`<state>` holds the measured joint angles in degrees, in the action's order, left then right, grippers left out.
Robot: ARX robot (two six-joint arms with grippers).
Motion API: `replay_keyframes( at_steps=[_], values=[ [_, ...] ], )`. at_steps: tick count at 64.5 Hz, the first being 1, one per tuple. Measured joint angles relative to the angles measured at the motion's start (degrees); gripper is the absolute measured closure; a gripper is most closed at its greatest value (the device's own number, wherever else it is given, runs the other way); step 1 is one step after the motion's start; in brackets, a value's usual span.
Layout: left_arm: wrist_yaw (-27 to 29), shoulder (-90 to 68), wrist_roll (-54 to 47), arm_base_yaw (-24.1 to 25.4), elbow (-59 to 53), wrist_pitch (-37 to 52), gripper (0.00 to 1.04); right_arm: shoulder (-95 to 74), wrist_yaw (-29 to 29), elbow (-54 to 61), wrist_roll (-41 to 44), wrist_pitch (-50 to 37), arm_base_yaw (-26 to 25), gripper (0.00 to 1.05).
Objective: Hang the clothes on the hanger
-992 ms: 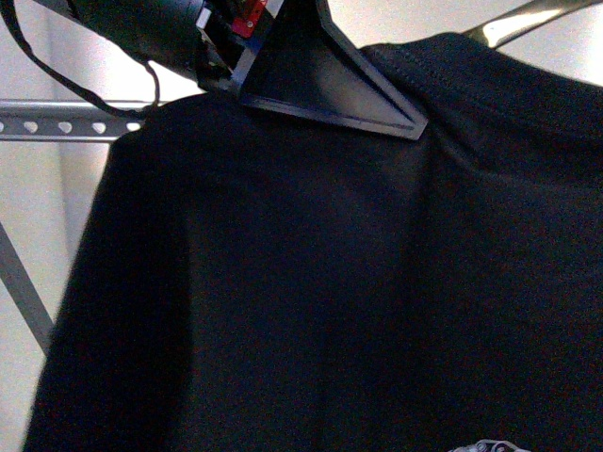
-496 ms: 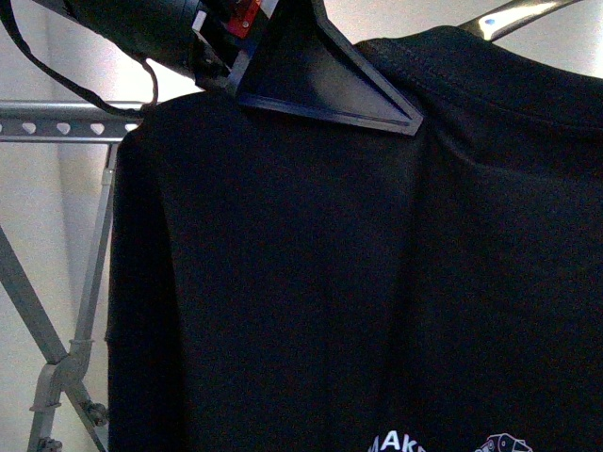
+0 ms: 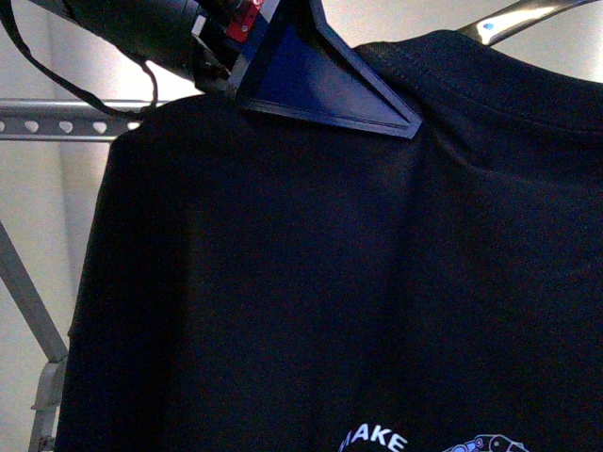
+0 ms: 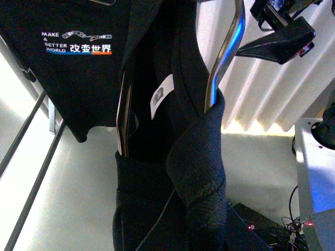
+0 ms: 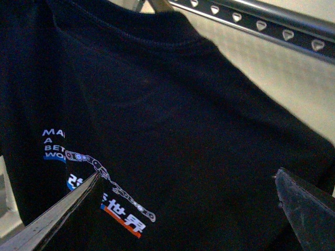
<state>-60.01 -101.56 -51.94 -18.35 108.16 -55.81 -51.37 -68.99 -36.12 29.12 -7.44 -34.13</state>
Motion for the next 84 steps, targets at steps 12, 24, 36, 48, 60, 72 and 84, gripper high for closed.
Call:
replay_keyframes(
  at_steps=[12, 24, 36, 48, 60, 72, 84],
  values=[
    [-0.15, 0.00, -0.02, -0.02, 0.00, 0.00, 1.00, -8.07, 1.99, -14.53, 22.03, 19.43, 3.85, 0.07],
    [-0.02, 0.00, 0.00, -0.02, 0.00, 0.00, 1.00, -13.86, 2.56, -25.64, 41.55, 32.37, 7.82, 0.07],
    [-0.07, 0.00, -0.02, -0.04, 0.00, 0.00, 1.00, -19.28, 8.35, -30.91, 53.27, 34.69, 11.32, 0.07],
    [-0.02, 0.00, -0.02, -0.04, -0.02, 0.00, 1.00, -26.05, 14.21, -32.48, 56.98, 32.46, 13.92, 0.17],
    [-0.04, 0.00, -0.02, -0.04, -0.02, 0.00, 1.00, -28.24, 14.25, -33.73, 53.22, 31.06, 14.73, 0.48],
    [0.00, 0.00, -0.09, -0.04, -0.02, 0.00, 1.00, -29.35, 13.49, -34.88, 52.54, 32.06, 14.45, 0.73],
    [-0.04, 0.00, -0.55, -0.07, -0.02, 0.33, 1.00, -29.75, 10.80, -35.12, 56.19, 33.75, 12.85, 0.94]
  ],
)
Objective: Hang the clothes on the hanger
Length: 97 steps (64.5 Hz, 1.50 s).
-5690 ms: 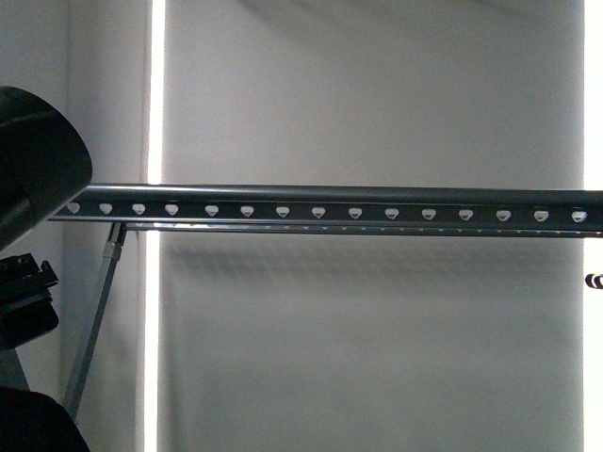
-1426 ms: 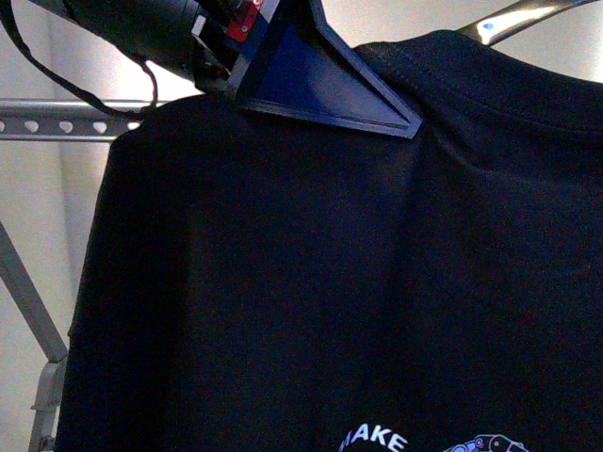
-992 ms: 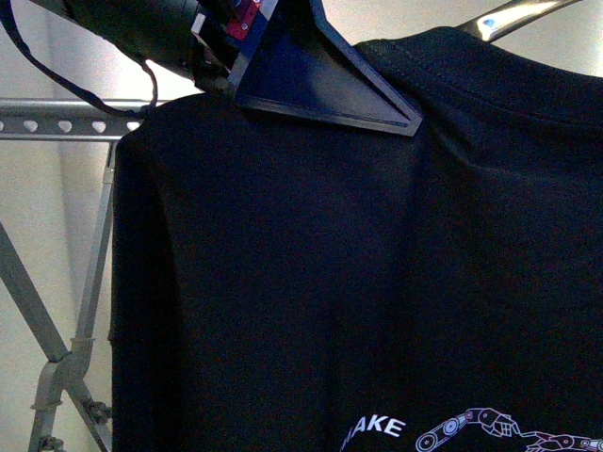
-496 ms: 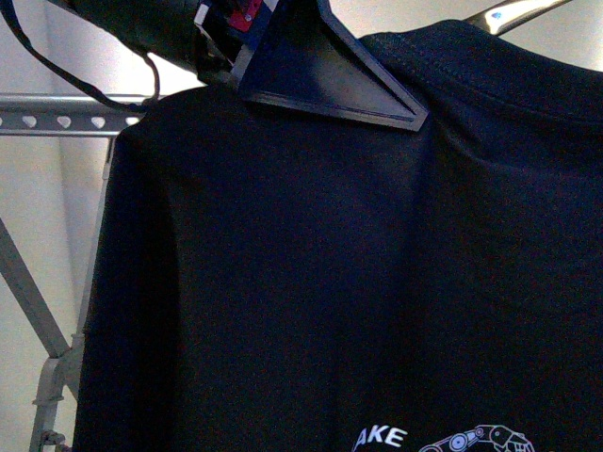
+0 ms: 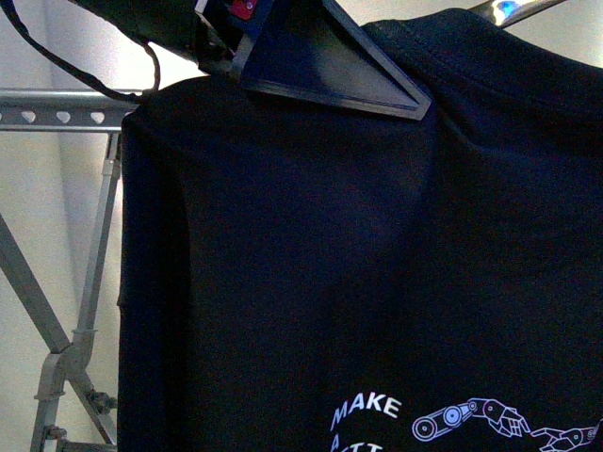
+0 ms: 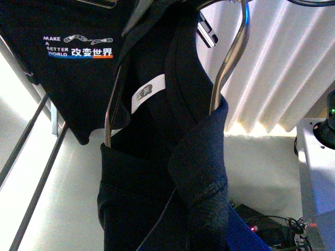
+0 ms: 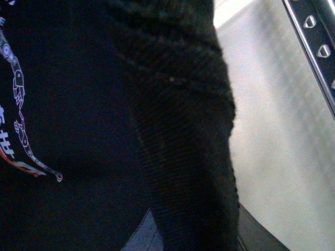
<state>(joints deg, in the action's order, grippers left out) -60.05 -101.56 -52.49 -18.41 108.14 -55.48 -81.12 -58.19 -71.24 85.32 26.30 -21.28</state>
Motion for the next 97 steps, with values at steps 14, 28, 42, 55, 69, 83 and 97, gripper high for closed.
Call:
replay_keyframes(
  at_steps=[14, 28, 42, 55, 69, 83, 97],
  values=[
    [-0.57, 0.20, -0.02, -0.02, 0.02, 0.04, 0.70, 0.00, -0.61, -0.37, 1.62, 2.45, -1.73, 0.94],
    [-0.59, 0.22, -0.02, -0.02, 0.02, 0.04, 0.30, -0.02, 0.28, -0.26, 2.12, 5.35, -1.95, 0.94],
    [6.75, 10.58, 20.55, 0.61, -22.86, 39.95, 0.06, -1.31, 2.40, 0.96, 1.55, 5.33, -1.44, 0.95],
    [6.95, 12.94, 52.96, 3.08, -32.30, 90.77, 0.07, -3.21, 3.87, 1.51, -0.39, 4.61, -0.76, 0.95],
    [14.99, 17.38, 61.94, 5.68, -32.76, 95.62, 0.07, -4.22, 4.68, 3.45, -7.82, -3.87, -0.26, 0.95],
    [38.66, 24.72, 56.30, 8.46, -43.01, 86.93, 0.07, 1.20, 3.61, 6.75, -27.85, -12.04, -0.02, 0.95],
    [60.28, 41.81, 54.16, 12.44, -54.18, 77.37, 0.07, 3.69, 9.03, 7.82, -36.65, -6.08, -0.63, 0.95]
  ],
)
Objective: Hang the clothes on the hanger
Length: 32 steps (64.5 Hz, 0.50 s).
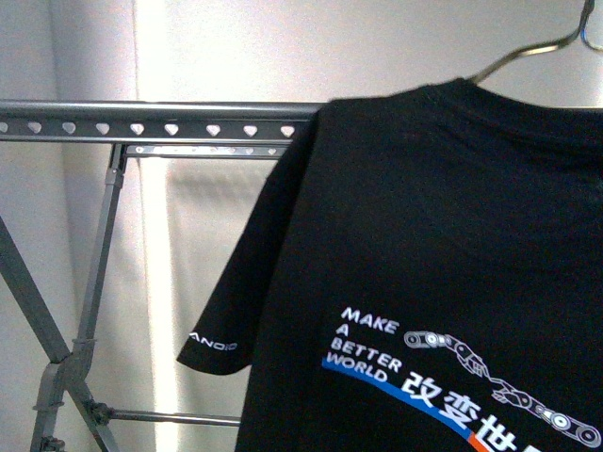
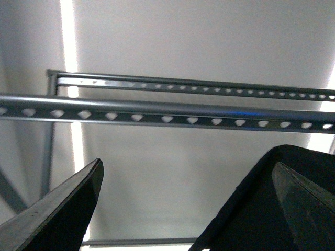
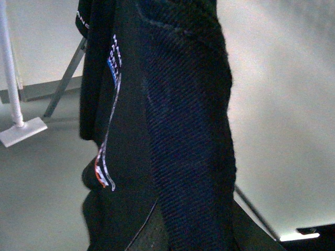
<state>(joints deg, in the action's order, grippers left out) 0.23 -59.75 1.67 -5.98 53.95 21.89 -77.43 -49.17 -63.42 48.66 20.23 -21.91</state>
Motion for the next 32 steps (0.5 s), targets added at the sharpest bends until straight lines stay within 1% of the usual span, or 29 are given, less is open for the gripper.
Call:
replay_keyframes(
  at_steps=[6, 9, 10, 12, 14, 15, 16, 19, 26, 30, 32],
  values=[
    [3.39, 4.81, 1.16, 0.46, -3.21, -1.79, 0.07, 0.09, 1.40, 0.57, -2.29, 1.79, -0.44, 0.95],
    [5.01, 7.23, 0.77, 0.44, -3.67, -6.91, 0.10, 0.24, 2.05, 0.79, -3.04, 2.45, -0.55, 0.95],
    [5.20, 8.50, 0.50, 0.42, -3.93, -10.27, 0.14, 0.26, 2.27, 0.83, -3.26, 2.62, -0.59, 0.95],
    [5.81, 10.73, -0.02, 0.17, -5.40, -14.32, 0.19, 0.50, 2.86, 0.90, -3.96, 3.43, -0.66, 0.95],
    [6.25, 12.35, -0.20, -0.07, -7.06, -15.93, 0.23, 0.63, 3.61, 0.90, -4.46, 4.35, -0.74, 0.95],
    [6.51, 14.03, -0.28, -0.39, -9.29, -16.50, 0.26, 0.68, 3.89, 0.90, -4.87, 4.63, -0.74, 0.95],
    [6.60, 14.82, -0.35, -0.48, -10.43, -16.52, 0.28, 0.70, 4.46, 0.90, -5.35, 5.20, -0.81, 0.95],
    [6.01, 18.60, -0.68, -0.61, -16.94, -15.82, 0.39, 0.61, 6.10, 0.77, -7.02, 7.08, -0.96, 0.95],
    [5.53, 21.90, -0.92, -0.09, -23.98, -13.46, 0.55, 0.02, 10.10, 0.17, -9.81, 7.74, -0.76, 0.95],
    [5.11, 23.76, -1.07, 0.74, -28.11, -11.93, 0.68, -0.98, 12.74, -0.42, -12.04, 7.65, -0.33, 0.95],
    [3.30, 24.63, -1.09, 2.16, -29.64, -11.41, 0.73, -1.64, 13.86, -0.72, -13.14, 7.39, -0.02, 0.95]
  ],
)
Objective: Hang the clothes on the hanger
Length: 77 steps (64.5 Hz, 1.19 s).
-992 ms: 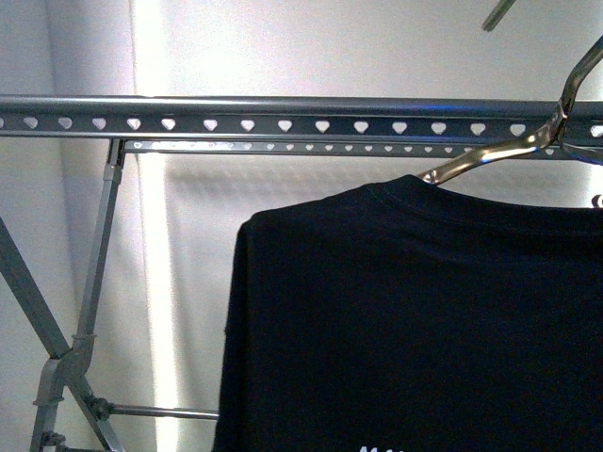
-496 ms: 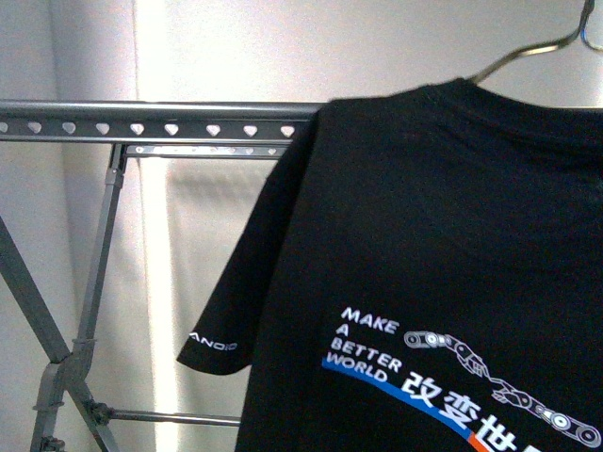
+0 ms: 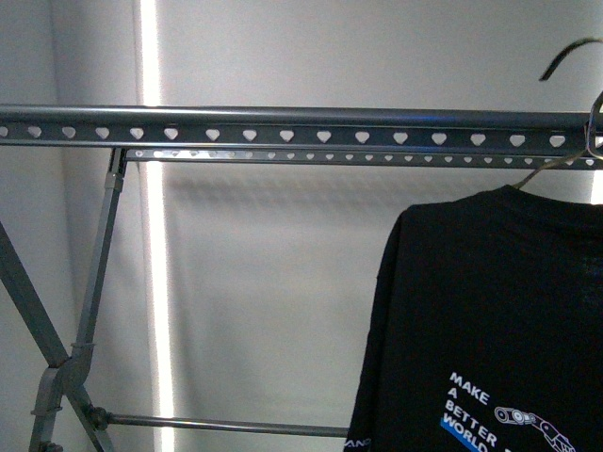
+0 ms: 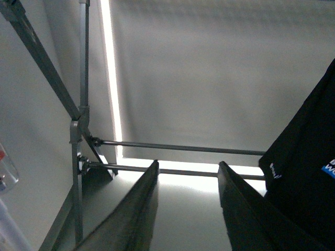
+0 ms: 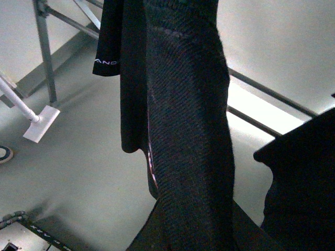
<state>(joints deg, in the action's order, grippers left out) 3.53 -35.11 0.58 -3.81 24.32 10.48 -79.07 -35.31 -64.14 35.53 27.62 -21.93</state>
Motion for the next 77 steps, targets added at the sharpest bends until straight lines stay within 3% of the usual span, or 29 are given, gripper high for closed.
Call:
replay_keyframes(
  at_steps=[2, 13, 58, 77],
  values=[
    [-2.49, 0.90, -0.13, 1.40, -1.49, 0.52, 0.78, -0.70, 0.94, -0.39, -1.20, -0.20, 0.31, 0.95],
    [-3.32, 4.66, -0.15, 3.61, -6.84, 2.49, 1.02, -5.20, 3.61, -5.27, -8.48, -0.74, 1.49, 0.95],
    [-3.52, 18.80, -0.20, 3.67, -20.24, 1.92, 1.01, -33.27, 17.29, -42.88, -25.42, 5.31, 3.43, 0.95],
    [-3.52, 23.80, -0.22, 3.67, -22.45, -0.57, 1.01, -36.13, 19.98, -45.48, -27.19, 4.76, 5.81, 0.95]
  ],
)
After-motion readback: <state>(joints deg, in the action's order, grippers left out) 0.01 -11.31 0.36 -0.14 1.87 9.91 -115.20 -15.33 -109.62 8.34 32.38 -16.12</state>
